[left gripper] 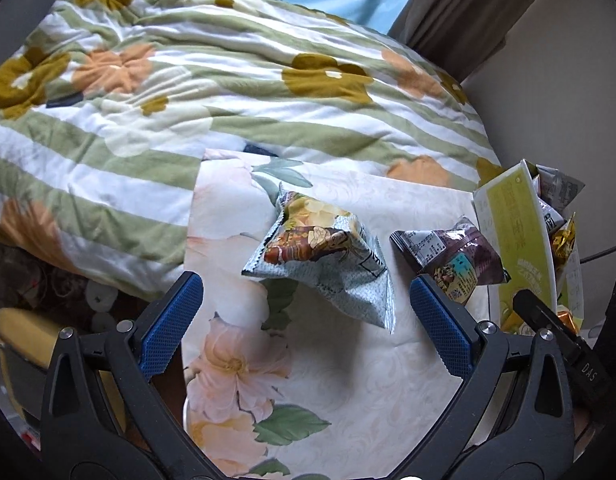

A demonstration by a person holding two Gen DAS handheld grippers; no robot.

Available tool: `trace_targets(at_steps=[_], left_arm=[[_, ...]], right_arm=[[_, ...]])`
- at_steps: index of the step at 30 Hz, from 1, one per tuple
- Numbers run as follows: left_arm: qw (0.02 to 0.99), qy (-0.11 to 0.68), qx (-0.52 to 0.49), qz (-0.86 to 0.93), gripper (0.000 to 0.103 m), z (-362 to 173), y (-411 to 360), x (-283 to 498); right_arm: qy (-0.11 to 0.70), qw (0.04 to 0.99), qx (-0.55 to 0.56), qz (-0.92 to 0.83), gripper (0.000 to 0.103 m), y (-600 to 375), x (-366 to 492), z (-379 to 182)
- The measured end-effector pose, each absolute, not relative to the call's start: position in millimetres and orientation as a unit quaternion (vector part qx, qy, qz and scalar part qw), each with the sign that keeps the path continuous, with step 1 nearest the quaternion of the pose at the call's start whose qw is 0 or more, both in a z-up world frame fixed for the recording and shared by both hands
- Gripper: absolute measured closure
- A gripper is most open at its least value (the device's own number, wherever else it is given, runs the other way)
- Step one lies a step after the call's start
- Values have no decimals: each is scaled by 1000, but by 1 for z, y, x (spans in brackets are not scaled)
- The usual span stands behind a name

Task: Organize snacks
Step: 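Grasp the blue potato chip bag with the left tool while the right grasps the brown bag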

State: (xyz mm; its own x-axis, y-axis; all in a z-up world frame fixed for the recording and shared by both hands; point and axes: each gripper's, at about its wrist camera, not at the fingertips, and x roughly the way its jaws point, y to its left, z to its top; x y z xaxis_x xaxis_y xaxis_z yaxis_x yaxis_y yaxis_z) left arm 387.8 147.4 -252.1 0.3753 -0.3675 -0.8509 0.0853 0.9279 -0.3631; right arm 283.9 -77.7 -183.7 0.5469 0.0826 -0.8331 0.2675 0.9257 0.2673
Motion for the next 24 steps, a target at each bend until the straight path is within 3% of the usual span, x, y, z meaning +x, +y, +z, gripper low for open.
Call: trace_targets(at_steps=[17, 22, 24], left_arm=[[774, 584, -186, -159, 1, -321, 122, 437], [767, 593, -176, -168, 23, -329, 112, 440], [765, 596, -171, -173, 27, -331, 107, 440]], right_arm=[[485, 823, 275, -112, 1, -112, 325, -244], [482, 824, 278, -108, 1, -116, 335, -251], [479, 825, 279, -107, 1, -116, 336, -252]])
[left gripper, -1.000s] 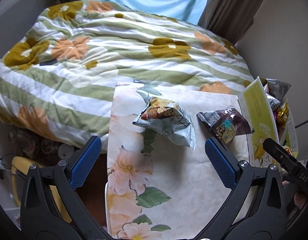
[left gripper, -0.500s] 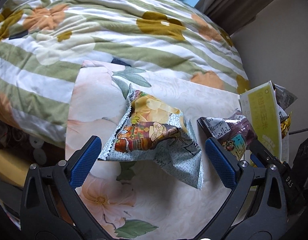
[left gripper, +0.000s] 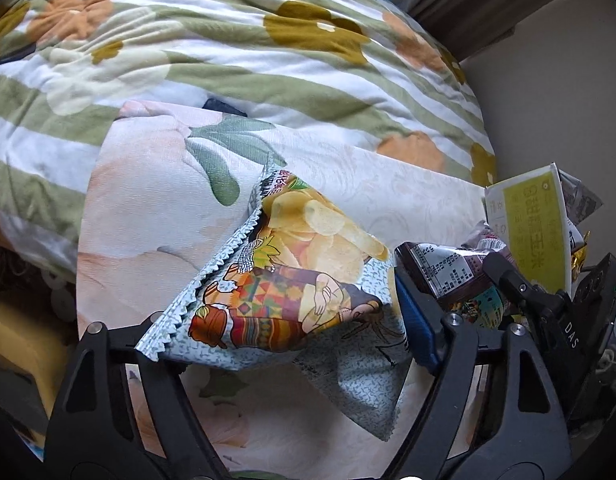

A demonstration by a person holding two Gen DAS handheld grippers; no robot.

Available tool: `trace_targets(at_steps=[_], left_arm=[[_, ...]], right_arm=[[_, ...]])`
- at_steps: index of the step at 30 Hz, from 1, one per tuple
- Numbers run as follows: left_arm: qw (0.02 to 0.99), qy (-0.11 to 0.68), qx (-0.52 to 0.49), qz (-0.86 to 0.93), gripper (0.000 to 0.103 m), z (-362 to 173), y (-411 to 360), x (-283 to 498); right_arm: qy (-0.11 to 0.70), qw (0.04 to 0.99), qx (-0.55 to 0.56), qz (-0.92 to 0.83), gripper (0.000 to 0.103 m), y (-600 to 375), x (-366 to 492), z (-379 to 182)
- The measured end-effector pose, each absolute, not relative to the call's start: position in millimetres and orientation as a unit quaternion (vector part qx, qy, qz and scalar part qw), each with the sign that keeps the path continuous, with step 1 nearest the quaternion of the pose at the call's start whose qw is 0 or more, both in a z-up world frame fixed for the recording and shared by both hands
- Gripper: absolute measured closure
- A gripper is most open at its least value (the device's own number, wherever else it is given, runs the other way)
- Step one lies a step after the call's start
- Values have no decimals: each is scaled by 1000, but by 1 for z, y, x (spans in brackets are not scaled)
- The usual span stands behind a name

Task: Organize snacks
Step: 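Grasp the blue potato chip bag with the left tool while the right grasps the brown bag, then drop the chip bag into the box while the right tool drops the brown bag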

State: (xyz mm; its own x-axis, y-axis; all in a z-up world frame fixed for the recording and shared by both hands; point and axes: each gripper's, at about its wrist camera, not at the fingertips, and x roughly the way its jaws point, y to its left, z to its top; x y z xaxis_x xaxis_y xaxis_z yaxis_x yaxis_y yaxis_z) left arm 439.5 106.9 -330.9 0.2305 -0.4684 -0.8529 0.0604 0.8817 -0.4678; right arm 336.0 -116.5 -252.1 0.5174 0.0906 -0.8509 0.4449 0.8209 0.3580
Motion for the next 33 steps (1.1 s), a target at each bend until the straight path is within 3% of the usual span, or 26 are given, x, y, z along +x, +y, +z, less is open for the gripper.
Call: trace_targets(at_steps=[3, 6, 9, 15, 23, 33], left_arm=[[768, 595, -158, -178, 34, -330, 102, 439], [768, 594, -152, -184, 36, -329, 102, 439], [768, 595, -147, -187, 36, -327, 103, 439], [777, 587, -134, -183, 36, -319, 108, 436], [798, 564, -110, -181, 36, -289, 109, 426], [841, 499, -71, -194, 36, -191, 74, 388]], right_arm=[[479, 825, 279, -107, 4, -117, 339, -255], [481, 825, 281, -99, 15, -117, 342, -257], [483, 827, 275, -89, 28, -115, 343, -256], [490, 831, 253, -81, 38, -111, 344, -251], [486, 843, 222, -67, 39, -103, 340, -227], [445, 880, 164, -2, 39, -106, 305, -137]])
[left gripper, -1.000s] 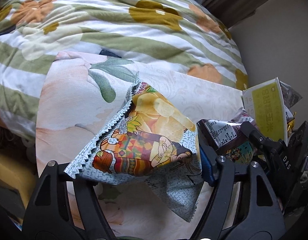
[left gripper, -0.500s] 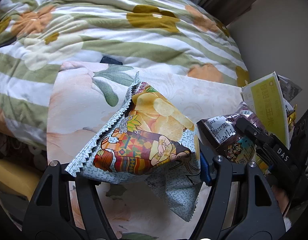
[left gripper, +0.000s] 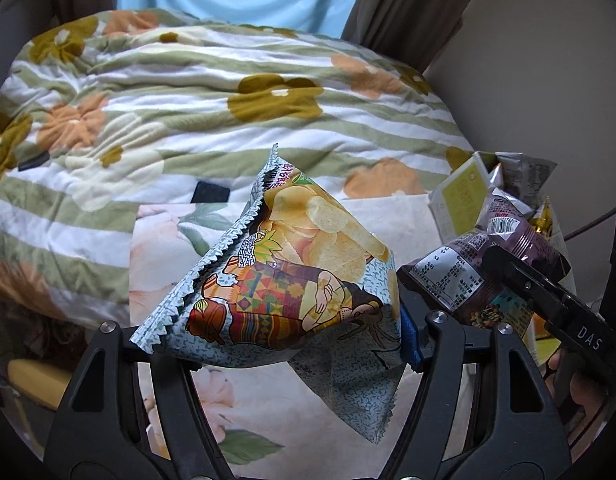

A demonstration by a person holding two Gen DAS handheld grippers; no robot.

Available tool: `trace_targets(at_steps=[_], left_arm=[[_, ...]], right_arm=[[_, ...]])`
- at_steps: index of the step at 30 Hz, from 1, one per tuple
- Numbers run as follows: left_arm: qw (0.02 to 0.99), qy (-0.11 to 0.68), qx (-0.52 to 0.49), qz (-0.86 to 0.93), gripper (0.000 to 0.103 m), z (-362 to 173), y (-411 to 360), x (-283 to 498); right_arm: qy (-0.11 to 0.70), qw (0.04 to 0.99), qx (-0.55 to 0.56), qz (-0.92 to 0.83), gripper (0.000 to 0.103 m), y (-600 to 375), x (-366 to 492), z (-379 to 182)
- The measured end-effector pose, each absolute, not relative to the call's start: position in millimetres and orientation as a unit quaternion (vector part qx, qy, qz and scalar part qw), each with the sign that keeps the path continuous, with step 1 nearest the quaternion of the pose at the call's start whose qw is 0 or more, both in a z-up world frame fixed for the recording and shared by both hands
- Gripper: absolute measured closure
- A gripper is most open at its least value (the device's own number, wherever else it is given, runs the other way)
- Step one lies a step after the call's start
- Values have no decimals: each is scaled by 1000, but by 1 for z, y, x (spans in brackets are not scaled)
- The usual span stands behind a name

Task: Organize snacks
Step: 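Drop the chip bag into the box while the right tool drops the brown bag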

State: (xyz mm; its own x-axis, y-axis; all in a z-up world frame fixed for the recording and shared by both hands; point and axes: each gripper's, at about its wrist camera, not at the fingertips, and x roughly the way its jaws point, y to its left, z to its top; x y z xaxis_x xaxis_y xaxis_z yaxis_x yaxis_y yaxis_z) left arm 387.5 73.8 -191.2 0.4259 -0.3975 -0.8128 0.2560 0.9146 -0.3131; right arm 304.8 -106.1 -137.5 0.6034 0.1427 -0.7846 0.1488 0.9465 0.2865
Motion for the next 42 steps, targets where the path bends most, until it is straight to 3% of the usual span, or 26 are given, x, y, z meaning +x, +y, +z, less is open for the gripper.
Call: trace_targets(at_steps=[12, 25, 28, 29, 42], left_arm=[[866, 445, -72, -217, 36, -105, -51, 307], [849, 449, -70, -269, 36, -121, -218, 260], [847, 464, -49, -255, 15, -135, -241, 257], [851, 465, -37, -239, 2, -139, -243, 255], [885, 444, -31, -140, 0, -136, -183, 233]], right_arm=[[401, 906, 137, 15, 39, -217, 223, -44], [389, 912, 126, -23, 39, -340, 172, -32], [386, 913, 129, -25, 39, -355, 166, -30], [385, 913, 129, -24, 39, -357, 164, -29], [401, 907, 123, 42, 39, -353, 174, -43]])
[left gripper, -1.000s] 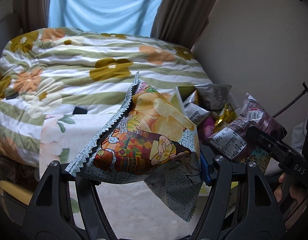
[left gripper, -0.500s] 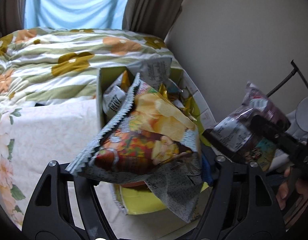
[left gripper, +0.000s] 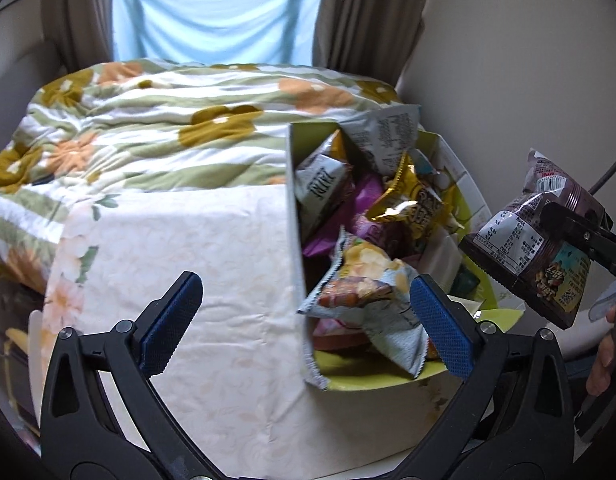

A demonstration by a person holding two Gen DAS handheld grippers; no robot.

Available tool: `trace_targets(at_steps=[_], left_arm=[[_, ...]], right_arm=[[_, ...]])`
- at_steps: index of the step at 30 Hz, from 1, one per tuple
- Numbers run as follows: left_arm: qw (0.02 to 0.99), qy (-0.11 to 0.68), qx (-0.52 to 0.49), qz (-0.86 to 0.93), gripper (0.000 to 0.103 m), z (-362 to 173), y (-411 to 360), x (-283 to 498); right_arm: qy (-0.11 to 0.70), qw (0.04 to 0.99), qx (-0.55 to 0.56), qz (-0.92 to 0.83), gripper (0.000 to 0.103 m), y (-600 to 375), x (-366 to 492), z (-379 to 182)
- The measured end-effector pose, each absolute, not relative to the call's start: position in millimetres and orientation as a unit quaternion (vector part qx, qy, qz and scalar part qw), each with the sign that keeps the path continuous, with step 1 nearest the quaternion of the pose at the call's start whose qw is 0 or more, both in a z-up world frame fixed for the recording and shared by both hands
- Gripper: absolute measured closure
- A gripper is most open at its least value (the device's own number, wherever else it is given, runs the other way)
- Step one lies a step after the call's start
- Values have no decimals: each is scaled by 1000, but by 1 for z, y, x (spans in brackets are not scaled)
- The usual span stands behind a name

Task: Organize snacks
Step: 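Drop the chip bag into the box while the right tool drops the brown bag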

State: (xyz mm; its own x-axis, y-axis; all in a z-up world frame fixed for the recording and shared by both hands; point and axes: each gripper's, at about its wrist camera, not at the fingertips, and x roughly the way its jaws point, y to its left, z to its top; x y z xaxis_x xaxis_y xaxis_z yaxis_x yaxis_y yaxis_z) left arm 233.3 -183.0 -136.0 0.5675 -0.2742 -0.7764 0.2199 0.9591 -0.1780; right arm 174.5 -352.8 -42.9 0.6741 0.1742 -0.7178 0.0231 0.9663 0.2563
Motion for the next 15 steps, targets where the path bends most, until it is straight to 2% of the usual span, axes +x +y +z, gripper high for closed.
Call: trace_targets(at_steps=[6, 8, 10, 12, 15], left_arm=[[889, 440, -28, -122, 0, -126, -168, 230], [889, 443, -29, -116, 0, -125, -166, 229], [888, 445, -28, -107, 0, -124, -163, 226], [887, 450, -24, -100, 0, -124, -161, 222], [888, 450, -14, -94, 0, -126, -161, 214]], right_arm=[[412, 900, 122, 69, 34, -345, 200, -42], [417, 897, 126, 72, 28, -347, 208, -47], [419, 897, 127, 62, 8, -350, 214, -53], [425, 896, 117, 49, 1, -353, 214, -58], [420, 905, 68, 21, 1, -351, 206, -62]])
